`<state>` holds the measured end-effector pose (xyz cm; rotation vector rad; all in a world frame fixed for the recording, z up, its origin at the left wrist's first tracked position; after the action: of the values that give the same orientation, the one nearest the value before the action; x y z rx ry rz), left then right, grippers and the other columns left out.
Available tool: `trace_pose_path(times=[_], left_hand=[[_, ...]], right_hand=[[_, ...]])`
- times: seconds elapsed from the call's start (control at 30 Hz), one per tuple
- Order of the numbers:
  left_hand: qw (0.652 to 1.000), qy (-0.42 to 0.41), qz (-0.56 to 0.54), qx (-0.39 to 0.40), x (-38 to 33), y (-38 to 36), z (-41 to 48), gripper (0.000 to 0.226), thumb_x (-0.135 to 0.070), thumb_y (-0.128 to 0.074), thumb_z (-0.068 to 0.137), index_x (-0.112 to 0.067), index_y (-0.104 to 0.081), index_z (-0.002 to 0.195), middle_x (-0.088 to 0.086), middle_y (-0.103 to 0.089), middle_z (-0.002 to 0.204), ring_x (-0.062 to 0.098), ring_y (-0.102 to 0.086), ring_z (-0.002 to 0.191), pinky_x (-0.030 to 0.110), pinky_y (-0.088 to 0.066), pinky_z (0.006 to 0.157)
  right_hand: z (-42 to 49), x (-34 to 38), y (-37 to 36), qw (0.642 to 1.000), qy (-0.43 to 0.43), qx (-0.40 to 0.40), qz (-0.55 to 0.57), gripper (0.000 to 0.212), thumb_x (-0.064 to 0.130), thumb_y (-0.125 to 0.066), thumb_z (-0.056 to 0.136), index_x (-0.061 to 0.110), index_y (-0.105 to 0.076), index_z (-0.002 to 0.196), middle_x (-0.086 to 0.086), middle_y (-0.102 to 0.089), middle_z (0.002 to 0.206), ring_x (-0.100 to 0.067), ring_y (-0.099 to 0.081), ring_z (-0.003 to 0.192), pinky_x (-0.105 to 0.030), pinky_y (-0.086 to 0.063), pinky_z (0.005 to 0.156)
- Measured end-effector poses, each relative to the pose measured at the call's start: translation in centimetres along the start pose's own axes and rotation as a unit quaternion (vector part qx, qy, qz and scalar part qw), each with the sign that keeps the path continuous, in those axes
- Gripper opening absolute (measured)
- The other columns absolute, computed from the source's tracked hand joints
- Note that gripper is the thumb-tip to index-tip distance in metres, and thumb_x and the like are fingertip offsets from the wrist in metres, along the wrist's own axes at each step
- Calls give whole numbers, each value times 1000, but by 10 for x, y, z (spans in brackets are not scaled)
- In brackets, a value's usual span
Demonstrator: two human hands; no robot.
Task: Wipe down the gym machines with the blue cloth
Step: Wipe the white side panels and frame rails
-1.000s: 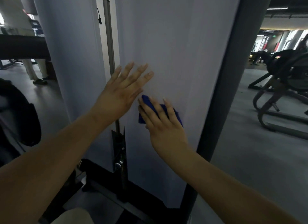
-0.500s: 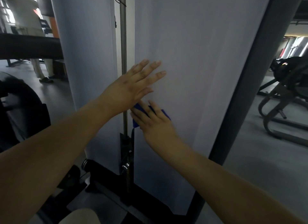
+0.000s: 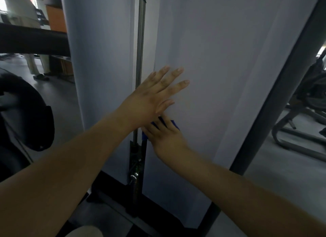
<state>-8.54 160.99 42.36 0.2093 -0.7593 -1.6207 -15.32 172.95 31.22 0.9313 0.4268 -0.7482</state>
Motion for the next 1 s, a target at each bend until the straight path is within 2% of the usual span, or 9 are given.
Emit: trace_pose_path(times=[0.17, 0.27, 0.33, 0.43, 0.5, 0.7, 0.8, 0.93, 1.0], left_hand=[[1000, -5, -13, 0, 3, -7, -9, 63, -29, -52, 118, -21, -24, 174, 9, -12, 183, 34, -6, 170, 61, -22, 133], [1000, 5, -14, -13, -2, -12, -11, 62, -27, -52, 118, -20, -25, 174, 10, -14, 183, 35, -8, 169, 62, -23, 132], [1000, 13, -19, -21, -4, -14, -13, 60, -25, -51, 119, -20, -27, 174, 11, -16, 182, 35, -9, 169, 61, -24, 132], [999, 25, -19, -27, -7, -17, -15, 59, -22, -50, 119, -20, -28, 173, 11, -18, 182, 36, -11, 169, 59, -25, 133], [999, 23, -23, -24, -8, -19, -15, 59, -25, -51, 119, -20, -28, 173, 11, -18, 181, 36, -11, 169, 60, -26, 132], [999, -12, -45, 2, -12, -22, -38, 63, -36, -57, 116, -17, -33, 171, 12, -19, 181, 34, -14, 169, 59, -26, 133], [999, -6, -51, 6, -17, -29, -45, 62, -35, -57, 116, -17, -33, 171, 13, -19, 181, 35, -14, 169, 59, -26, 132], [999, 11, -46, 9, -21, -32, -42, 64, -36, -58, 116, -19, -32, 172, 12, -19, 181, 36, -12, 169, 61, -26, 132], [999, 14, -48, 7, -21, -34, -42, 64, -37, -59, 115, -19, -33, 171, 13, -19, 181, 37, -12, 169, 63, -26, 131]], right_hand=[[-70, -23, 20, 998, 27, 38, -39, 60, 16, -34, 110, 14, -30, 171, -5, -19, 180, -32, -21, 165, -55, -4, 135], [-90, -26, 27, 998, 12, 20, -58, 64, 14, -31, 110, 15, -22, 173, -4, -10, 182, -30, -17, 167, -56, -2, 135], [-70, -16, 17, 998, 19, 8, -57, 61, 16, -33, 111, 14, -28, 171, -6, -17, 181, -32, -20, 166, -58, -2, 135], [-27, 9, -5, 996, 36, 53, -62, 52, 20, -50, 109, 11, -53, 159, -8, -49, 166, -36, -43, 154, -58, 6, 134], [-18, 11, -6, 995, 41, 63, -61, 52, 24, -55, 107, 13, -55, 158, -6, -53, 163, -35, -46, 152, -57, 11, 133], [-103, -15, 23, 996, 26, 61, -56, 66, 15, -30, 109, 14, -19, 173, -6, -4, 182, -32, -12, 167, -55, -1, 135], [-98, -12, 15, 997, 17, 47, -60, 63, 14, -28, 110, 14, -22, 173, -6, -9, 182, -33, -16, 167, -57, -5, 135], [-44, 15, -9, 992, 43, 76, -86, 59, 26, -52, 106, 17, -46, 164, -3, -45, 169, -33, -41, 157, -55, 6, 134], [-34, 18, -11, 990, 58, 86, -92, 60, 27, -49, 102, 19, -51, 161, 0, -50, 166, -32, -44, 155, -55, 8, 133]])
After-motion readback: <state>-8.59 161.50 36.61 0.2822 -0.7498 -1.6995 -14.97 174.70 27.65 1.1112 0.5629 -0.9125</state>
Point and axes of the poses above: each hand's wrist, its own z-axis towards the middle knuckle, its own y-axis out of the back of the hand, x = y × z, the point moved 2 cm from there along z, towards the middle knuckle
